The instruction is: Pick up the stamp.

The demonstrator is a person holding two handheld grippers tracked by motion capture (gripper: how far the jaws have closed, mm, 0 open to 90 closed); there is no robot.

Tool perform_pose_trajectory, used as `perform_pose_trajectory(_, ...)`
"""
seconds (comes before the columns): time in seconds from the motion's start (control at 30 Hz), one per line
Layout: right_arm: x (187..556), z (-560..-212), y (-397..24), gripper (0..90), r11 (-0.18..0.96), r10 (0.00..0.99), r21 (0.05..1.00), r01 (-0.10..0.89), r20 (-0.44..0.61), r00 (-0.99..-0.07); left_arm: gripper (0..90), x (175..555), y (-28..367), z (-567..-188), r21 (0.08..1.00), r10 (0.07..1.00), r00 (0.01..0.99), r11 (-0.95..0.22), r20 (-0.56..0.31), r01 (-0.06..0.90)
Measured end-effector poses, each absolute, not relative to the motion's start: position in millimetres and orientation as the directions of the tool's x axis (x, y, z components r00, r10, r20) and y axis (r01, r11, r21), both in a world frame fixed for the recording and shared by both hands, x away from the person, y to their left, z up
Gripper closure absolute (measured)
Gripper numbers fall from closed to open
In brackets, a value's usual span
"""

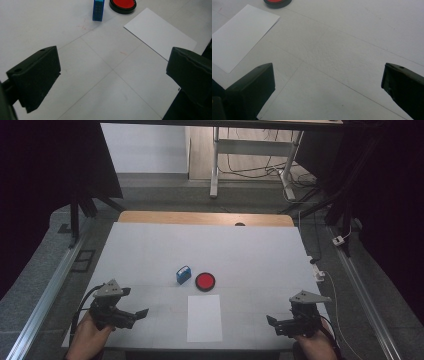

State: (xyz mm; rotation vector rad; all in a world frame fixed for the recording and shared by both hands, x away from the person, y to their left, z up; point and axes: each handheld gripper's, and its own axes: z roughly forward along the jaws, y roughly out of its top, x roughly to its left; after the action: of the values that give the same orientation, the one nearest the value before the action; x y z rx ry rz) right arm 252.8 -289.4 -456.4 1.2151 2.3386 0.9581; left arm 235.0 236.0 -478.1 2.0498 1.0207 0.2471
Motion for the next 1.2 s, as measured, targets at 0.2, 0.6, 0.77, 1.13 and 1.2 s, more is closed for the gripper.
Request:
perform_pose_trajectory(0.2, 253, -457, -289, 0.0, 0.410, 0.814, 0.696, 0.590, 0.012, -0.580, 0.0, 245, 231, -478, 0.734, 0.741, 0.653, -0.355, -0.157, 0.579)
perform_pose_trajectory(0.6, 253, -457, -288, 0.0, 0.413, 0.813, 0.692, 0.592, 0.012, -0.582, 0.0, 272, 221, -479, 0.719, 0.746, 0.656, -0.392, -0.117, 0.574)
perform_pose_trajectory(0.77, 253, -457, -288, 0.0, 0.413, 0.814, 0.693, 0.591, 0.011, -0.581, 0.0, 283, 216, -480, 0.718, 0.745, 0.658, -0.398, -0.111, 0.572)
perform_pose_trajectory(1.13, 253, -457, -288, 0.0, 0.418, 0.812, 0.688, 0.593, 0.010, -0.583, 0.0, 304, 203, -481, 0.718, 0.740, 0.665, -0.410, -0.097, 0.562)
perform_pose_trajectory(1.2, 253, -457, -288, 0.0, 0.418, 0.812, 0.687, 0.594, 0.010, -0.583, 0.0, 308, 201, -481, 0.716, 0.733, 0.672, -0.417, -0.099, 0.560)
